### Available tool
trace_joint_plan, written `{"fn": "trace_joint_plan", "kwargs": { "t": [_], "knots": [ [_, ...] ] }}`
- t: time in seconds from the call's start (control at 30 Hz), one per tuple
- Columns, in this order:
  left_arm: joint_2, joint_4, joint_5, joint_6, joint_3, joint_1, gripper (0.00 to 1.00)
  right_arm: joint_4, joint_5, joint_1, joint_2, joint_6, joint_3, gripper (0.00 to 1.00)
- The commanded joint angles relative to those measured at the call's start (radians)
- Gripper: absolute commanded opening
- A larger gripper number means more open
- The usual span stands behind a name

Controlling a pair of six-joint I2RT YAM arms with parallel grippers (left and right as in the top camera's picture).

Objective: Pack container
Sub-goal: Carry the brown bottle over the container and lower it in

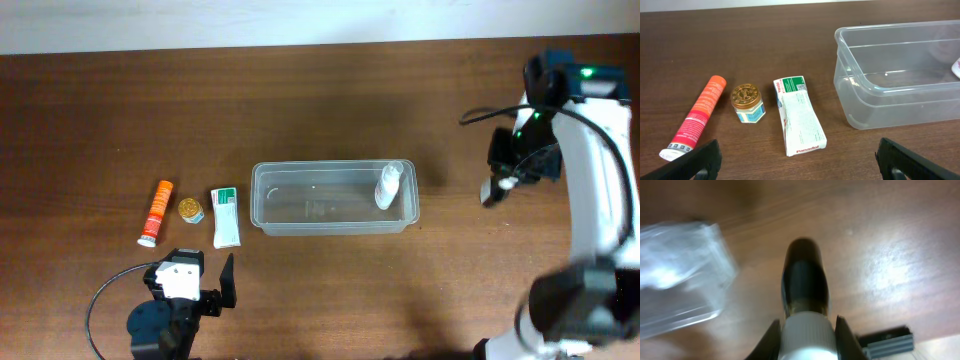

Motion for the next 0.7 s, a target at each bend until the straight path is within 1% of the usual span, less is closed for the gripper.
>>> {"fn": "trace_joint_plan", "kwargs": {
  "t": [0.0, 0.07, 0.17, 0.3, 0.43, 0.53, 0.67],
  "knots": [
    [-0.006, 0.002, 0.011, -0.006, -0.004, -0.004, 1.0, -0.041, -0.003, 0.121, -0.168, 0.014, 0.155, 0.08],
    [-0.006, 0.002, 0.011, -0.006, -0.004, -0.004, 1.0, -0.04, -0.003, 0.206, -0.218, 0.056, 0.197, 0.08],
    [-0.006, 0.002, 0.011, -0.006, -0.004, -0.004, 1.0, -0.002, -0.003, 0.323, -0.267, 0.125, 0.208, 0.07],
    [-0.006, 0.002, 0.011, -0.006, -0.004, -0.004, 1.0, 0.023, -0.003, 0.449, -0.253, 0.207, 0.198, 0.05],
    [-0.006, 0.002, 0.011, -0.006, -0.004, -0.004, 1.0, 0.037, -0.002, 0.526, -0.179, 0.26, 0.171, 0.04],
    [-0.006, 0.002, 0.011, -0.006, -0.004, -0.004, 1.0, 0.066, -0.001, 0.573, -0.084, 0.265, 0.156, 0.04],
    [-0.006, 0.002, 0.011, -0.006, -0.004, -0.004, 1.0, 0.086, 0.018, 0.6, 0.053, 0.287, 0.154, 0.04]
  ]
}}
